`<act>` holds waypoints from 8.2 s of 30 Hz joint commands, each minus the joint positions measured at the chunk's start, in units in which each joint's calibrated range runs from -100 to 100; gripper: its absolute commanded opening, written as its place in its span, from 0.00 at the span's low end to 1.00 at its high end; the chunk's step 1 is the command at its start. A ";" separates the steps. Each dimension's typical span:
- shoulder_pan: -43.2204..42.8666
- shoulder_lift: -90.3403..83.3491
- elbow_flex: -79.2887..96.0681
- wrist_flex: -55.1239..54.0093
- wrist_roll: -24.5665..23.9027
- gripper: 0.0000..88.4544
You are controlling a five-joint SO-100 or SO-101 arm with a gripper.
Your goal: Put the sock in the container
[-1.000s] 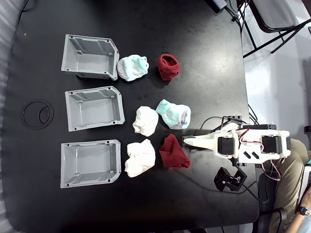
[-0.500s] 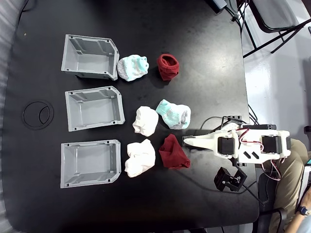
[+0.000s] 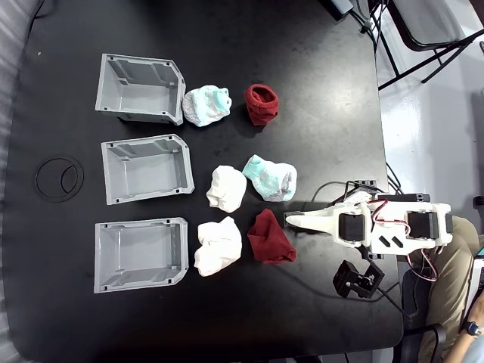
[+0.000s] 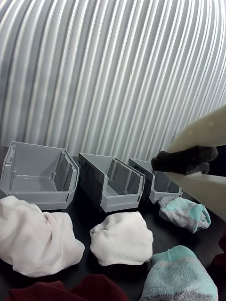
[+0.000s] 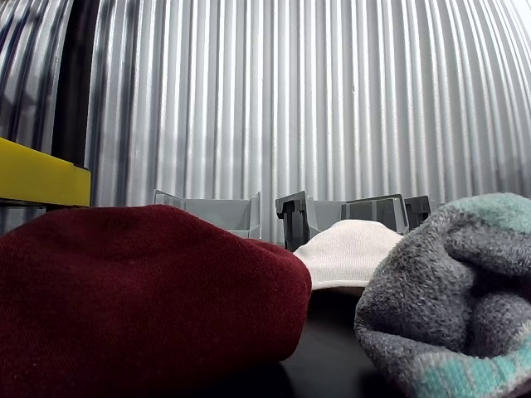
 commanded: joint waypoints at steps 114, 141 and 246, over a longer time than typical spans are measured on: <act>-14.29 74.19 -43.93 22.19 0.35 0.02; -17.59 73.52 -43.93 22.27 -0.10 0.02; -16.41 93.52 -41.86 18.09 0.35 0.05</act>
